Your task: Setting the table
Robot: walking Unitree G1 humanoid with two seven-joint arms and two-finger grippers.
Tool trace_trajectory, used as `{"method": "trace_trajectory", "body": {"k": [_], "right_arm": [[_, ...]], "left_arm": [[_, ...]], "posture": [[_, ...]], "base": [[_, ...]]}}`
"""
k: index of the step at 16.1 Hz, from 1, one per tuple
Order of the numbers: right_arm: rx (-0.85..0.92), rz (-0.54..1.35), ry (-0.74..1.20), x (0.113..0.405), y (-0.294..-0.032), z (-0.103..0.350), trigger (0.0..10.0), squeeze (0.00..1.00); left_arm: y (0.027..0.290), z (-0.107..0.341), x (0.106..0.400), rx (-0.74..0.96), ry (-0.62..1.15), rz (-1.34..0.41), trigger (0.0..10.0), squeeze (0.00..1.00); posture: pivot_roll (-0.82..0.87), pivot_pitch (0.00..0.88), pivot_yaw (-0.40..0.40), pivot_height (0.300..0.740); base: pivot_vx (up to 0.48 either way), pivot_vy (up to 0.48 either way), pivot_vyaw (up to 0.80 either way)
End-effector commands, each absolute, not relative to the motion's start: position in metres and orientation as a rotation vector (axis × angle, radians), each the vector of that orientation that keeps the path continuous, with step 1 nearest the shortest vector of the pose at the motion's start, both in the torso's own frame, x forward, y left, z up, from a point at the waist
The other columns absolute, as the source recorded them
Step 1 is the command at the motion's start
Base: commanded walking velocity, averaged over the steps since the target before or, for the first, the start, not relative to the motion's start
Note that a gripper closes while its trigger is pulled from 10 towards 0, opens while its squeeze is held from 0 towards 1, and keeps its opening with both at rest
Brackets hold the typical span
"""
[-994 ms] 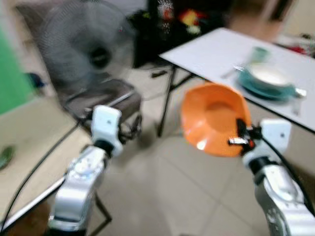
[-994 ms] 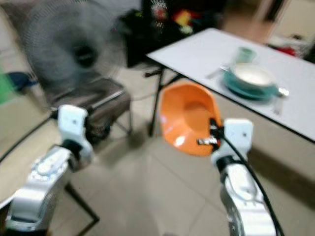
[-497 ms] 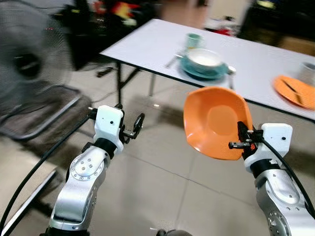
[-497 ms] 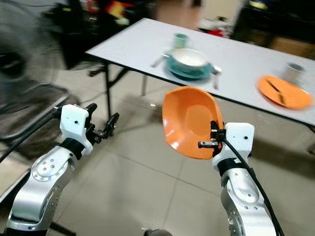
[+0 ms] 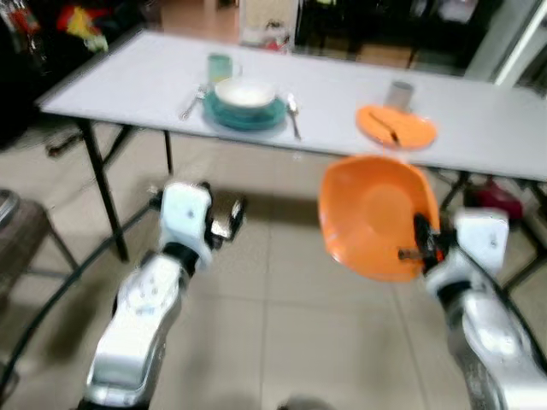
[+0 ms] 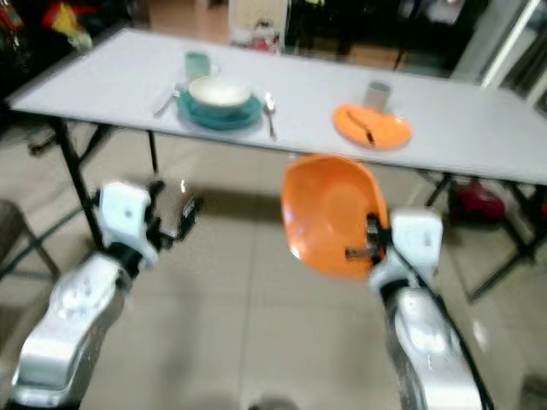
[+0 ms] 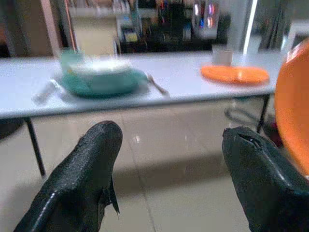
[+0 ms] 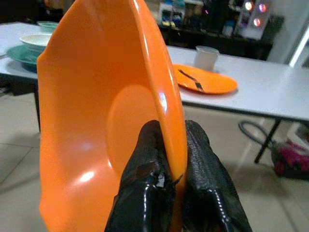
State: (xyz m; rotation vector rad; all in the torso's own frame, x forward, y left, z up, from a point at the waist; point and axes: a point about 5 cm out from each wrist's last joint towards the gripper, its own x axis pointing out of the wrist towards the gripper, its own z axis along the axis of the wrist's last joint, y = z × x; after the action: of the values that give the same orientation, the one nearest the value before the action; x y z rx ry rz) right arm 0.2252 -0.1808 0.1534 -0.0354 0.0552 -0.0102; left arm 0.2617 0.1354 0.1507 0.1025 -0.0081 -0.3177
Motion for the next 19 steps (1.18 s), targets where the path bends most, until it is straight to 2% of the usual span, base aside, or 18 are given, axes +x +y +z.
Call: {"method": "trace_trajectory", "body": {"k": [1,5,8,13,17,19], "right_arm": [[-0.037,-0.008,0.024,0.2241,-0.1813,0.1612,10.0,0.00],[-0.035,0.001,0.019,0.2245,-0.1814,0.1627,10.0,0.00],[-0.052,0.035,-0.002,0.2264,-0.1766,0.1661,10.0,0.00],[-0.050,0.019,0.002,0.2277,-0.1763,0.1652,10.0,0.00],[-0.021,-0.021,0.021,0.2239,-0.1787,0.1592,10.0,0.00],[0.010,-0.022,-0.028,0.2283,-0.1805,0.1665,10.0,0.00]], "left_arm": [[0.1368,0.1543,0.2617,0.114,-0.022,-0.312,10.0,0.00],[0.1363,0.1555,0.2618,0.098,-0.028,-0.310,10.0,0.00],[0.1373,0.1559,0.2624,0.098,-0.030,-0.303,10.0,0.00],[0.1377,0.1578,0.2637,0.099,-0.035,-0.311,10.0,0.00],[0.1392,0.1528,0.2621,0.115,-0.015,-0.324,10.0,0.00],[0.1386,0.1589,0.2649,0.128,-0.036,-0.323,10.0,0.00]], "posture": [[-0.18,0.000,-0.089,0.740],[-0.18,0.000,-0.090,0.740],[-0.18,0.000,-0.096,0.740],[-0.18,0.000,-0.078,0.740],[-0.17,0.000,-0.054,0.740],[-0.16,0.000,-0.071,0.740]], "base": [[0.000,0.000,-0.80],[0.000,0.000,-0.80],[0.000,0.000,0.00],[0.310,0.000,0.00],[0.337,0.000,-0.77],[0.356,0.000,0.00]]}}
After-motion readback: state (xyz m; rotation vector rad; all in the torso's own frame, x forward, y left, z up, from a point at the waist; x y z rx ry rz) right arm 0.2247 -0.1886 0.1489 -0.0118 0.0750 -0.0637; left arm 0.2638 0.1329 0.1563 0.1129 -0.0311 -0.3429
